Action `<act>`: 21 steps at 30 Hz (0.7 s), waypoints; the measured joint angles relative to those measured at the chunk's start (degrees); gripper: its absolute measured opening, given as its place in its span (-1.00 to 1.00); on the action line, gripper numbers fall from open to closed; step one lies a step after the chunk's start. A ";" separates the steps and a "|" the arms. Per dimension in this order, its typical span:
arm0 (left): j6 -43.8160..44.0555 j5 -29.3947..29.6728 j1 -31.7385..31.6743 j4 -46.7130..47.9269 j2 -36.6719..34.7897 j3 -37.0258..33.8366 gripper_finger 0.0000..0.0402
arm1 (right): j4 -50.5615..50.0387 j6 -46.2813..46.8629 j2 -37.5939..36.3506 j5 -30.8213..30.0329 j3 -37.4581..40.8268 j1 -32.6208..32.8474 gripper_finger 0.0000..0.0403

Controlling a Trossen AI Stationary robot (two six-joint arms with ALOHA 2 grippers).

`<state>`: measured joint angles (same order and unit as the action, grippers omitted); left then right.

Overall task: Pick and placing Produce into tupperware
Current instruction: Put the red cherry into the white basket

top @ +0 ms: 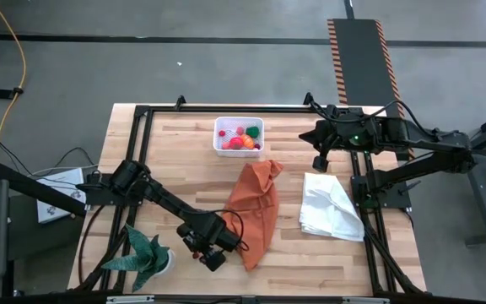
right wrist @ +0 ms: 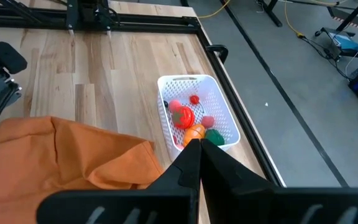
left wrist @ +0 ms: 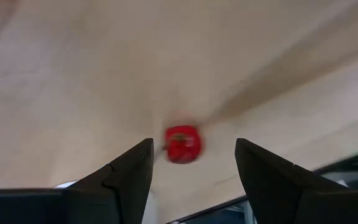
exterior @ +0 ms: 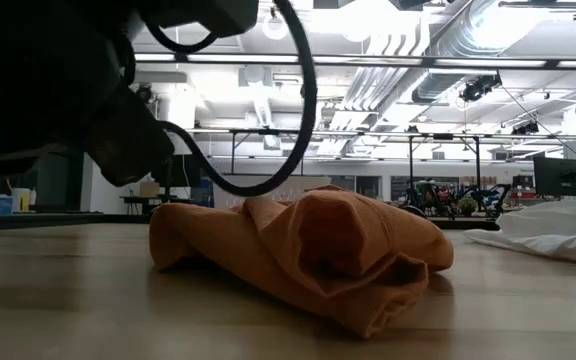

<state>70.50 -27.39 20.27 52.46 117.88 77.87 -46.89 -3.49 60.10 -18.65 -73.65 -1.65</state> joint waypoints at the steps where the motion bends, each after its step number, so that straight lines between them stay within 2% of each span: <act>1: -0.19 -0.01 0.00 0.49 0.07 -0.10 0.08 | 0.00 0.00 -0.02 -0.01 0.00 0.02 -1.00; 21: -4.58 -0.04 0.00 0.12 0.05 -0.07 0.08 | 0.04 0.00 -0.02 -0.01 0.00 0.01 -1.00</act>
<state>65.92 -27.43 20.27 52.58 117.93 77.80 -46.85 -3.49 60.07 -18.67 -73.65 -1.64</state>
